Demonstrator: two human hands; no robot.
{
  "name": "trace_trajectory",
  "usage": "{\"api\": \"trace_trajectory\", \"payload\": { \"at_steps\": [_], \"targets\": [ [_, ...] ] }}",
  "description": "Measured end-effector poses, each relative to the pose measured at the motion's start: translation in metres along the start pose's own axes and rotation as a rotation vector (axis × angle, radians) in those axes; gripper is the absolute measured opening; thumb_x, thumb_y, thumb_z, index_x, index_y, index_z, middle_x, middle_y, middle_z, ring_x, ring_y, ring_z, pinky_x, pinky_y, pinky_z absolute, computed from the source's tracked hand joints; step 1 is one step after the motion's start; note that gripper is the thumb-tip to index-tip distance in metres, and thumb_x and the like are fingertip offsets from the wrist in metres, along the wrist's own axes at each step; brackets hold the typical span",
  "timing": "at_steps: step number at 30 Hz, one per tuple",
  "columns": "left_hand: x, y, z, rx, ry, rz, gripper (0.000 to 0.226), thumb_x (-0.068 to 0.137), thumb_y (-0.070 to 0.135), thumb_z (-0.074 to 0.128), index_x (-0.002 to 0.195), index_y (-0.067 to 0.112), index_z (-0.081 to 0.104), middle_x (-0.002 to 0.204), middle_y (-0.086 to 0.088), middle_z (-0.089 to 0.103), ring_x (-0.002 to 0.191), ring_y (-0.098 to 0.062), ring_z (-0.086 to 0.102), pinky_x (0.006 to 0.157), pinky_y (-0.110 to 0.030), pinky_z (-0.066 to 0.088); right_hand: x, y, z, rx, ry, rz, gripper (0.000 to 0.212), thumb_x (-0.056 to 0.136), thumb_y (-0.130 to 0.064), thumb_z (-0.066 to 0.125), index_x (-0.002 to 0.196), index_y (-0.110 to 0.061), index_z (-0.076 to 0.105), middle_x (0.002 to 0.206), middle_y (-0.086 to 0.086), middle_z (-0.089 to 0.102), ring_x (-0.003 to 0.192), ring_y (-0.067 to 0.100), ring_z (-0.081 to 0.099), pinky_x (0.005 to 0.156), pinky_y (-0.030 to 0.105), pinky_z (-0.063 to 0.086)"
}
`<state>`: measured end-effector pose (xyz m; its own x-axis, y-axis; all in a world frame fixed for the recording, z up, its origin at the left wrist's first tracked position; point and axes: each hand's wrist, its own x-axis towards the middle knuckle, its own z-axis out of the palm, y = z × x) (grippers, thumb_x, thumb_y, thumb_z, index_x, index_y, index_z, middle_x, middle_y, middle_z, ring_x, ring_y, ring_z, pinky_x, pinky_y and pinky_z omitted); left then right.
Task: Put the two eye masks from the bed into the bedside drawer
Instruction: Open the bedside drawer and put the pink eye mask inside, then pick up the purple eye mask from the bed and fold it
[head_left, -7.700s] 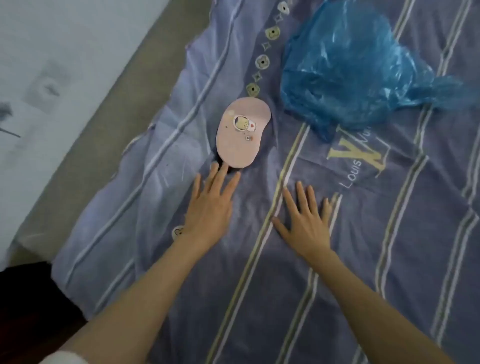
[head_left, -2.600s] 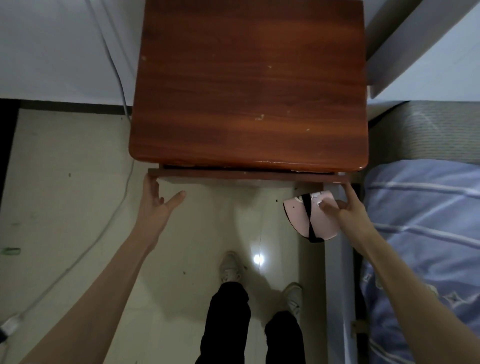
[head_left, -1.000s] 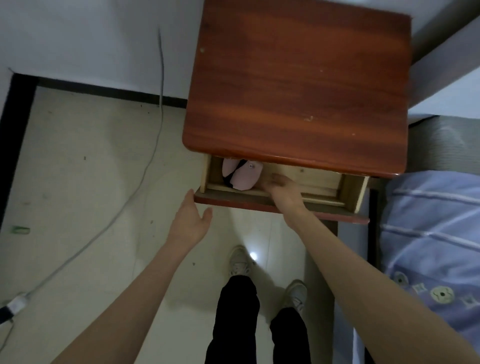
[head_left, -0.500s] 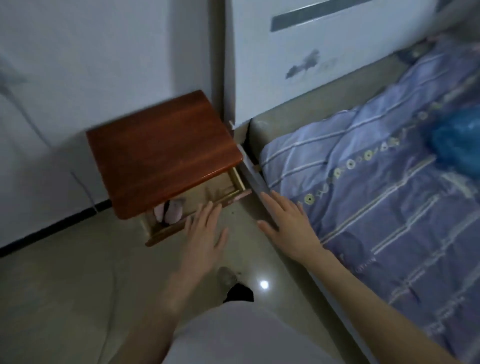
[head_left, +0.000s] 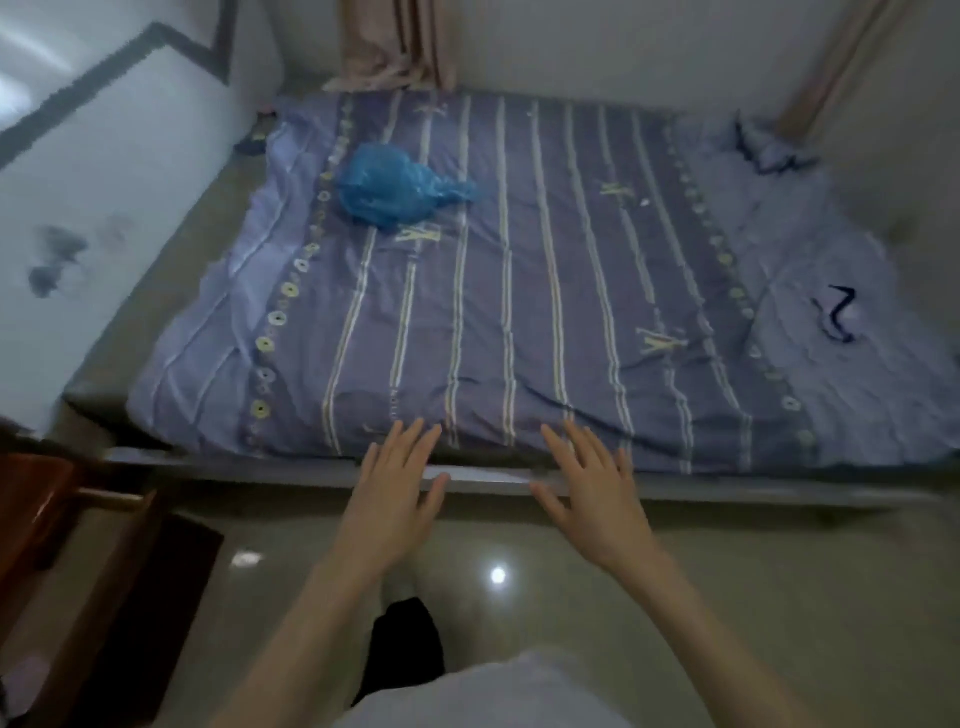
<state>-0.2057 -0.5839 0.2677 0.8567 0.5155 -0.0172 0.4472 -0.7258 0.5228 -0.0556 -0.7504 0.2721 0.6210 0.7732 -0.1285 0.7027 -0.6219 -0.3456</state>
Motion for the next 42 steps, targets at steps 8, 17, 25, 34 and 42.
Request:
{"api": "trace_trajectory", "payload": {
  "at_steps": [8, 17, 25, 34, 42],
  "targets": [
    [0.083, 0.153, 0.081, -0.034, -0.232, 0.327, 0.052, 0.095, 0.033, 0.039, 0.141, 0.02, 0.02, 0.154, -0.002, 0.018, 0.143, -0.017, 0.007, 0.118, -0.042, 0.012, -0.067, 0.164, -0.062, 0.143, 0.247, 0.392, 0.064, 0.087, -0.045, 0.051, 0.142, -0.026, 0.025, 0.155, 0.004, 0.023, 0.142, 0.023, 0.02, 0.113, 0.052, 0.016],
    [0.229, 0.288, 0.187, -0.006, -0.33, 0.519, 0.052, 0.094, 0.03, 0.044, 0.14, 0.014, 0.026, 0.152, -0.011, 0.023, 0.142, -0.026, 0.014, 0.115, -0.047, 0.018, -0.047, 0.34, -0.132, 0.09, 0.347, 0.613, 0.065, 0.087, -0.048, 0.047, 0.143, -0.025, 0.024, 0.154, 0.007, 0.024, 0.141, 0.025, 0.023, 0.111, 0.055, 0.021],
    [0.349, 0.414, 0.265, 0.002, -0.364, 0.634, 0.052, 0.092, 0.029, 0.047, 0.139, 0.012, 0.028, 0.149, -0.014, 0.03, 0.14, -0.03, 0.02, 0.114, -0.049, 0.022, 0.004, 0.487, -0.2, 0.075, 0.377, 0.692, 0.063, 0.088, -0.045, 0.047, 0.143, -0.023, 0.024, 0.153, 0.01, 0.025, 0.141, 0.027, 0.023, 0.113, 0.054, 0.017],
    [0.45, 0.49, 0.379, 0.024, -0.532, 0.457, 0.054, 0.093, 0.031, 0.045, 0.14, 0.012, 0.024, 0.151, -0.016, 0.024, 0.14, -0.031, 0.018, 0.115, -0.045, 0.021, 0.075, 0.668, -0.207, 0.157, 0.271, 0.637, 0.064, 0.086, -0.041, 0.055, 0.14, -0.015, 0.033, 0.149, 0.018, 0.032, 0.136, 0.034, 0.032, 0.107, 0.057, 0.03],
    [0.533, 0.558, 0.506, 0.057, -0.414, 0.114, 0.053, 0.09, 0.019, 0.05, 0.137, 0.007, 0.029, 0.15, -0.022, 0.023, 0.139, -0.038, 0.018, 0.112, -0.05, 0.024, 0.165, 0.853, -0.186, 0.109, -0.088, 0.528, 0.065, 0.091, -0.051, 0.035, 0.146, -0.028, 0.009, 0.158, 0.006, 0.01, 0.144, 0.025, 0.011, 0.114, 0.052, 0.012]
  ]
}}
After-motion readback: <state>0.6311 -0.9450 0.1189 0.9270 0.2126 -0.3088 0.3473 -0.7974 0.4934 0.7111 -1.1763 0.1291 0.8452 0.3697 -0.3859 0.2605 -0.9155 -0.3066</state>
